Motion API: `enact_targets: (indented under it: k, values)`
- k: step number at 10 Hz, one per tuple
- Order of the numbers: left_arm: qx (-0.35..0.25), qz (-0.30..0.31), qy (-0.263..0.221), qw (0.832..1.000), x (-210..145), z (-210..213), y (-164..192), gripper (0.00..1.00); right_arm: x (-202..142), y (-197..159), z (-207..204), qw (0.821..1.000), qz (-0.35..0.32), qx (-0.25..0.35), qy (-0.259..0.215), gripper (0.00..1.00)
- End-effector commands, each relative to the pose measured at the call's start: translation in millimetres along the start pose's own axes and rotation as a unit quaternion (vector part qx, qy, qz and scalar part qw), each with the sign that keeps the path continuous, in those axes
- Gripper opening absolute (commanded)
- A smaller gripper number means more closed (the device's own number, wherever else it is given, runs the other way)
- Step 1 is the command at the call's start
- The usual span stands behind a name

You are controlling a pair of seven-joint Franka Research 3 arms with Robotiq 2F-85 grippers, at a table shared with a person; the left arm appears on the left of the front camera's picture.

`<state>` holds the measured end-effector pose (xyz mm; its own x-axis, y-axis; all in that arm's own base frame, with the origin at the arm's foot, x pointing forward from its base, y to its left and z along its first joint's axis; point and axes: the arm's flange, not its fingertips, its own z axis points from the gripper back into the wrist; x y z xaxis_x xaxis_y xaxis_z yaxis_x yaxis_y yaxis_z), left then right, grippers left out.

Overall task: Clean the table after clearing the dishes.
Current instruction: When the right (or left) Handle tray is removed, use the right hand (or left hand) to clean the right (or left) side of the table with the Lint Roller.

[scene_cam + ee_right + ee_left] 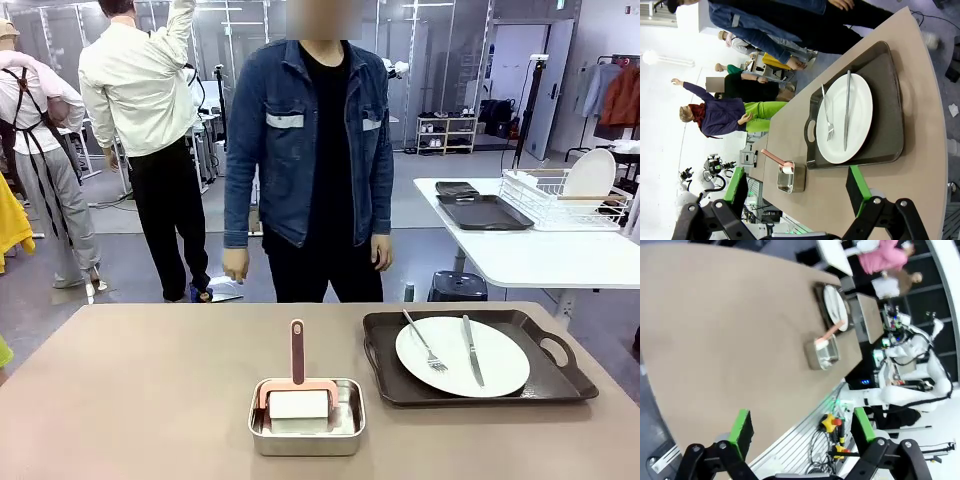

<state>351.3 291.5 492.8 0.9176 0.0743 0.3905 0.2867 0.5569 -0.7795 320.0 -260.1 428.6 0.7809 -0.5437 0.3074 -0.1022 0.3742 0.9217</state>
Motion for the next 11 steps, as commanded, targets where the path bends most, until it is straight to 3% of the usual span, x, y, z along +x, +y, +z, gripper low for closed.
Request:
enact_targets:
  k: [1, 3, 4, 5, 11]
  values:
    - [-0.004, -0.003, 0.014, 1.000, -3.5, 21.9, 24.8, 1.00, -1.1, 2.3, -0.1, 1.000, 0.007, 0.005, -0.001, 1.00]
    - [0.018, 0.016, 0.003, 1.000, -12.9, 32.3, 46.5, 1.00, -1.1, 2.3, -0.1, 1.000, 0.007, 0.005, -0.001, 1.00]
    - [-0.016, -0.004, 0.000, 1.000, -13.3, 30.0, 53.7, 1.00, -1.1, 2.3, -0.1, 1.000, 0.007, 0.005, -0.001, 1.00]
    - [0.019, 0.022, -0.007, 1.000, -15.9, 28.5, 46.0, 1.00, -1.1, 2.3, -0.1, 1.000, 0.007, 0.005, -0.001, 1.00]
    - [0.019, 0.022, -0.007, 1.000, -15.9, 28.5, 46.0, 1.00, -1.1, 2.3, -0.1, 1.000, 0.007, 0.005, -0.001, 1.00]
